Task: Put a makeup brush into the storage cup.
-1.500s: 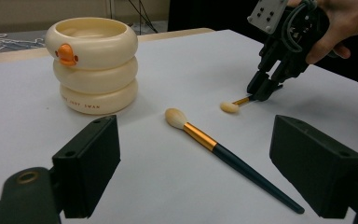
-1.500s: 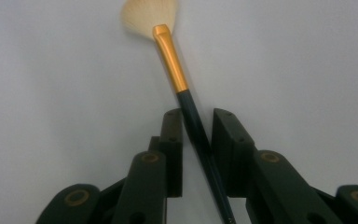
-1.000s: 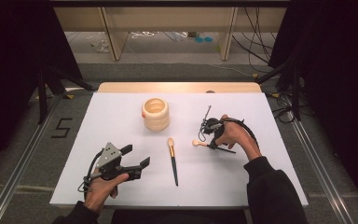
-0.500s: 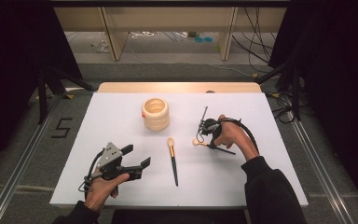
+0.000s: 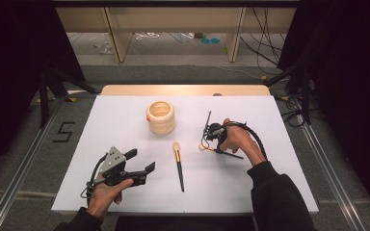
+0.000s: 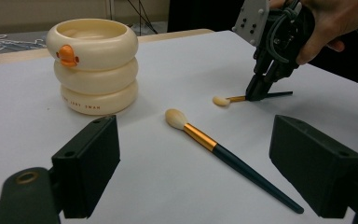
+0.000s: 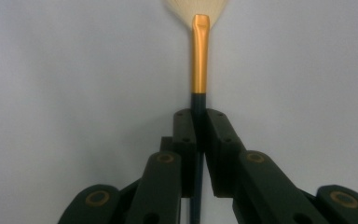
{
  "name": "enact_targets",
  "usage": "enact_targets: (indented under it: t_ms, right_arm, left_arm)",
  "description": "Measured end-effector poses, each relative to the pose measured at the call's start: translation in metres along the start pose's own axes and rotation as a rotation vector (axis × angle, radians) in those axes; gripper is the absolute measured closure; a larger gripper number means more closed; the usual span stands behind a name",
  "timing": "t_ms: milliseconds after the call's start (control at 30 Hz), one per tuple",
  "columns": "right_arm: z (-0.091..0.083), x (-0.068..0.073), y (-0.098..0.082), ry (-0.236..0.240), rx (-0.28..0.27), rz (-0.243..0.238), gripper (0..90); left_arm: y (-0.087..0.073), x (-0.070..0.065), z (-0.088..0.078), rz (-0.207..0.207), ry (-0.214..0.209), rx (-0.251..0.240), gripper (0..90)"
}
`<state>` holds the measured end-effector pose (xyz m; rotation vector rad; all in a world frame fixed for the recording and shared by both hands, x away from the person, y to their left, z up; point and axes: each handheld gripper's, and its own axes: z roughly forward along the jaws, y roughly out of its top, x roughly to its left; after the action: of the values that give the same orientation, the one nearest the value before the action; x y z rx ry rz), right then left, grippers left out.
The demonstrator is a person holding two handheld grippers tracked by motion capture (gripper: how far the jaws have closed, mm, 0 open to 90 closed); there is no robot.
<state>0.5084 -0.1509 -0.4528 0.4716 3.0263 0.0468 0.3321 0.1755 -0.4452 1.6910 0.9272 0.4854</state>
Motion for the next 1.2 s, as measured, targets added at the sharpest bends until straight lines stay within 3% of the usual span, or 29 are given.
enact_targets:
  t_ms: [133, 233, 267, 300, 333, 367, 433, 467, 500, 567, 733, 767, 800, 833, 933, 1067, 1100, 1133, 1200]
  right_arm:
    - [-0.004, 0.000, -0.002, 0.001, -0.039, 0.001, 83.3]
    - [-0.015, -0.001, -0.004, -0.006, -0.106, 0.042, 83.3]
    - [-0.021, 0.000, -0.006, 0.006, -0.167, 0.077, 83.3]
    - [-0.021, 0.000, -0.006, 0.006, -0.167, 0.077, 83.3]
    - [-0.027, 0.000, -0.008, 0.003, -0.219, 0.091, 83.3]
    - [-0.027, 0.000, -0.008, 0.003, -0.219, 0.091, 83.3]
    - [-0.035, -0.002, -0.012, 0.003, -0.296, 0.106, 83.3]
    - [-0.035, -0.002, -0.012, 0.003, -0.296, 0.106, 83.3]
    - [-0.040, -0.003, -0.016, 0.010, -0.373, 0.112, 83.3]
    - [-0.045, -0.004, -0.020, 0.028, -0.435, 0.133, 83.3]
    - [-0.050, -0.007, -0.027, 0.055, -0.556, 0.145, 83.4]
    - [-0.050, -0.007, -0.027, 0.055, -0.556, 0.145, 83.4]
    - [-0.052, -0.005, -0.029, 0.069, -0.607, 0.156, 83.3]
    - [-0.052, -0.005, -0.029, 0.069, -0.607, 0.156, 83.3]
    - [-0.058, 0.000, -0.031, 0.102, -0.705, 0.160, 83.3]
    - [-0.062, 0.008, -0.031, 0.118, -0.764, 0.167, 83.3]
    - [-0.063, 0.009, -0.031, 0.122, -0.775, 0.157, 83.3]
    - [-0.063, 0.012, -0.030, 0.136, -0.795, 0.155, 83.3]
    - [-0.064, 0.017, -0.028, 0.131, -0.815, 0.152, 83.3]
  left_arm:
    - [-0.001, 0.000, 0.000, -0.003, -0.002, 0.002, 15.9]
    - [0.000, 0.001, 0.000, -0.002, -0.003, 0.000, 15.7]
    - [0.000, 0.001, 0.000, -0.003, -0.002, 0.001, 15.7]
    - [0.000, 0.001, 0.000, -0.003, -0.002, 0.003, 15.7]
    - [-0.001, 0.001, 0.000, -0.011, 0.003, 0.001, 15.7]
    - [-0.001, 0.001, 0.000, -0.011, 0.003, 0.001, 15.7]
    - [0.000, 0.001, 0.000, -0.005, 0.000, 0.000, 15.7]
    - [0.000, 0.001, 0.000, -0.005, -0.002, 0.002, 15.7]
    - [-0.001, 0.001, 0.000, -0.004, -0.003, 0.006, 15.7]
    - [0.000, 0.002, 0.001, -0.013, 0.000, 0.001, 15.7]
    - [0.001, 0.005, 0.002, -0.016, -0.003, 0.003, 15.7]
    - [0.001, 0.005, 0.002, -0.016, -0.003, 0.003, 15.7]
    - [0.001, 0.006, 0.004, -0.028, -0.001, 0.002, 15.7]
    - [0.001, 0.006, 0.004, -0.028, -0.001, 0.002, 15.7]
    - [0.001, 0.007, 0.008, -0.024, -0.003, 0.014, 15.8]
    - [0.001, 0.004, 0.016, -0.037, -0.017, 0.024, 16.0]
    - [0.001, 0.002, 0.021, -0.007, -0.032, 0.036, 16.0]
    - [0.001, -0.001, 0.024, -0.024, -0.033, 0.041, 16.0]
    - [0.001, -0.003, 0.027, -0.014, -0.042, 0.044, 16.2]
